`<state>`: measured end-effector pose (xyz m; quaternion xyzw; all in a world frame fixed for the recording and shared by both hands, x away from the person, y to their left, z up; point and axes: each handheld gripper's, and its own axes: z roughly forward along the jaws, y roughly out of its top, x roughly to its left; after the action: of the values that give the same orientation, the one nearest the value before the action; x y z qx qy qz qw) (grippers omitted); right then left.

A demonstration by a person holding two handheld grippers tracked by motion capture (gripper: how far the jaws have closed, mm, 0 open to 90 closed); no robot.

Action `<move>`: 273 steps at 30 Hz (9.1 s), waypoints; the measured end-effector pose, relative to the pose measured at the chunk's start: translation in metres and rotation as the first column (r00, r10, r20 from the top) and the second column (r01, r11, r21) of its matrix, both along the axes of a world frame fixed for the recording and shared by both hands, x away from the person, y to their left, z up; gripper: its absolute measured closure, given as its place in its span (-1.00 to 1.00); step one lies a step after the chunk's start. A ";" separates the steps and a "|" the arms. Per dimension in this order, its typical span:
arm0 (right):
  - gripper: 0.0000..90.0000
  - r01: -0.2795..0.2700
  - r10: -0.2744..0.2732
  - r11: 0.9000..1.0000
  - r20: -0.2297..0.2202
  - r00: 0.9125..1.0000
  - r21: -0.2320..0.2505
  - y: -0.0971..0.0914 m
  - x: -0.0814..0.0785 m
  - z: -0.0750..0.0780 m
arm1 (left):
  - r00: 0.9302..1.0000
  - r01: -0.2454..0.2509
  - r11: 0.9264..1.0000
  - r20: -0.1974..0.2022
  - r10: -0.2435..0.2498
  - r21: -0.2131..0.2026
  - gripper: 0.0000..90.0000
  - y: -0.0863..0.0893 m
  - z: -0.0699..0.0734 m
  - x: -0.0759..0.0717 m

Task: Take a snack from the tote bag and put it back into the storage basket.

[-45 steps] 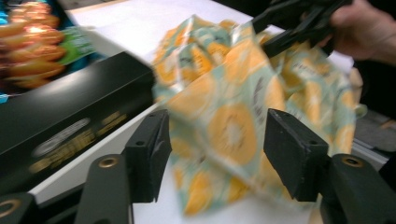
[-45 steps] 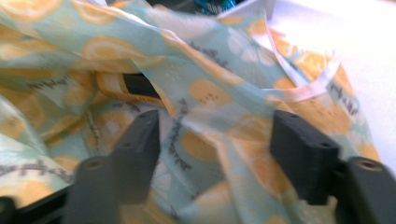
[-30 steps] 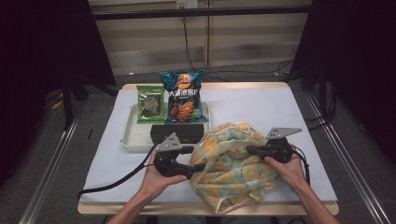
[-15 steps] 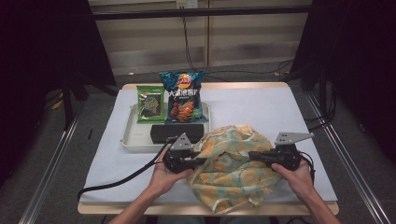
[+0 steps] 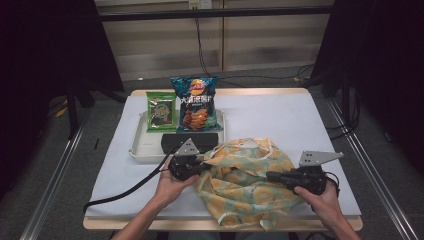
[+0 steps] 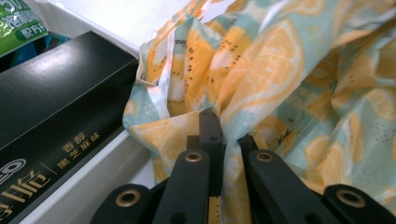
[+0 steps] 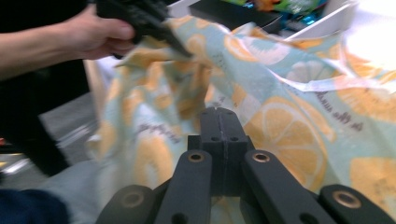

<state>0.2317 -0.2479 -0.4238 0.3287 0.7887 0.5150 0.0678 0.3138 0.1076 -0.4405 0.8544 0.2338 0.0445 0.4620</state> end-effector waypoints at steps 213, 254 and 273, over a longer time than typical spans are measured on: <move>0.56 0.106 -0.105 0.994 0.040 0.994 -0.015 -0.002 0.066 -0.010 | 0.968 0.226 0.974 0.111 -0.227 0.014 -0.19 -0.053 0.002 0.007; -0.33 0.148 -0.148 0.989 0.080 0.986 0.006 -0.013 -0.006 -0.011 | 0.955 0.283 0.958 0.112 -0.276 -0.047 -0.32 -0.068 0.013 0.020; -0.78 0.168 -0.168 0.986 0.125 0.978 0.011 -0.010 -0.011 -0.009 | 0.959 0.272 0.959 0.103 -0.263 -0.080 -0.31 -0.055 0.036 0.010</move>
<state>0.2204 -0.2583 -0.4332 0.3611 0.7522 0.5273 0.1607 0.3236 0.0528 -0.4048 0.8526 0.0966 0.0093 0.5135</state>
